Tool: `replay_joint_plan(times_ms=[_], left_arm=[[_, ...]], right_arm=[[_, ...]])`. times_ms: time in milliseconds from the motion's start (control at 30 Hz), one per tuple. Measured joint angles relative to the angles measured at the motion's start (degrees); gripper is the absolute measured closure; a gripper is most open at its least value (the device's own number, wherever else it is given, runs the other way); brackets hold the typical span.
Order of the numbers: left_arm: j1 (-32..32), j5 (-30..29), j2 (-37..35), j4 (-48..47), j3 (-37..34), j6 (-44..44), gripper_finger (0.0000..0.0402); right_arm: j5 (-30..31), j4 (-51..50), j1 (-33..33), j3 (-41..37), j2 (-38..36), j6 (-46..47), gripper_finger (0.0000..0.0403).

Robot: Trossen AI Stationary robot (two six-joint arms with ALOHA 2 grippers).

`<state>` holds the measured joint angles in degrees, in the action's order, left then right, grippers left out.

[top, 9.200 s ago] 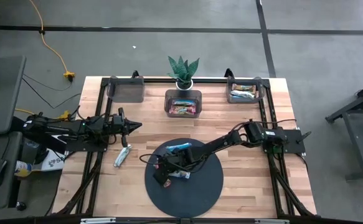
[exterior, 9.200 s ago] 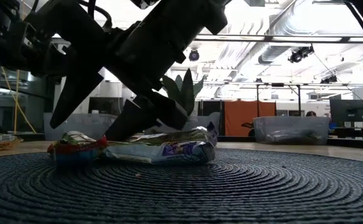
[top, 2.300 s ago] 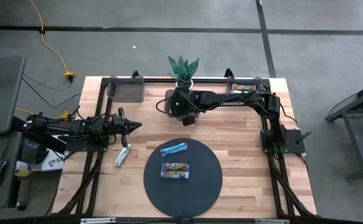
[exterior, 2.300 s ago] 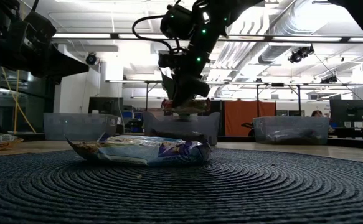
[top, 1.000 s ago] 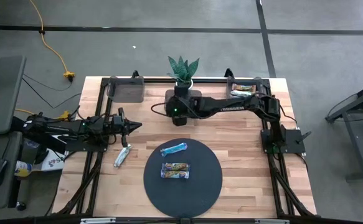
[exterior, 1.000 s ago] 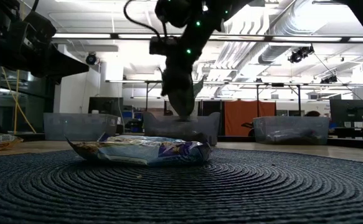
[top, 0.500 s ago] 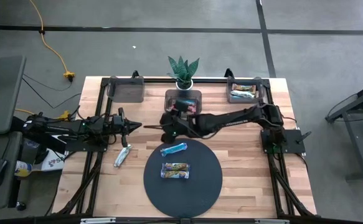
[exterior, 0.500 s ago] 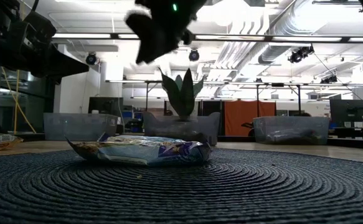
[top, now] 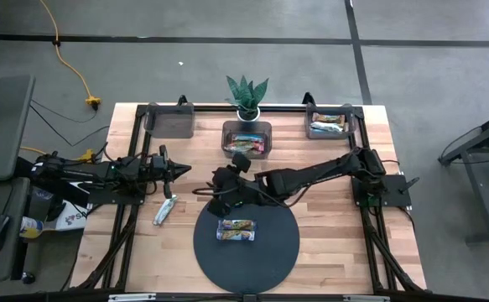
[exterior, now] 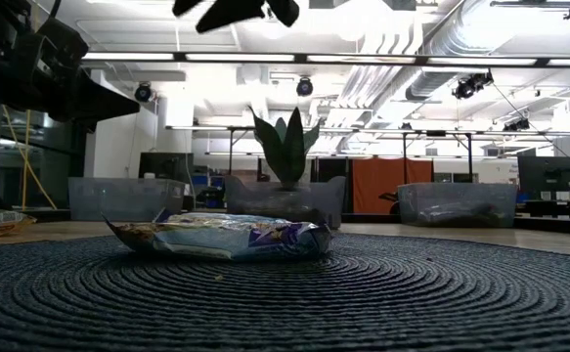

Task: Pick and place Granola Bars by type
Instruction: Put the yellow granola bar into the right black bin

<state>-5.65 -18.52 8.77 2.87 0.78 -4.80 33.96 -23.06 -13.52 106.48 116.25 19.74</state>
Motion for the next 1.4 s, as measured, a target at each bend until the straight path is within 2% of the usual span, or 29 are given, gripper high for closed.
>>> replay_joint_plan(times_ms=[267, 533, 1067, 1233, 1400], left_arm=[[0.00, 0.01, -0.02, 0.00, 0.01, -0.01, 0.0400], [0.00, 0.01, -0.02, 0.02, 0.02, -0.02, 0.0400], [0.00, 0.01, 0.00, 0.14, 0.01, -0.21, 0.0400], [0.00, 0.62, 0.00, 0.54, 0.02, -6.94, 0.0400], [0.00, 7.36, 0.00, -0.31, 1.48, -13.79, 0.0400]], right_arm=[[-1.10, -0.19, -2.09, 1.24, 0.00, 6.79, 0.0247], [-12.02, -0.22, -2.40, 1.24, 0.00, 14.37, 0.0247], [-16.41, -0.30, -2.38, 1.22, 0.00, 14.83, 0.0247], [-16.98, -1.98, -2.38, 1.22, 0.00, 14.86, 0.0247], [-17.30, -5.90, -2.30, 1.19, -0.19, 18.39, 0.0247]])
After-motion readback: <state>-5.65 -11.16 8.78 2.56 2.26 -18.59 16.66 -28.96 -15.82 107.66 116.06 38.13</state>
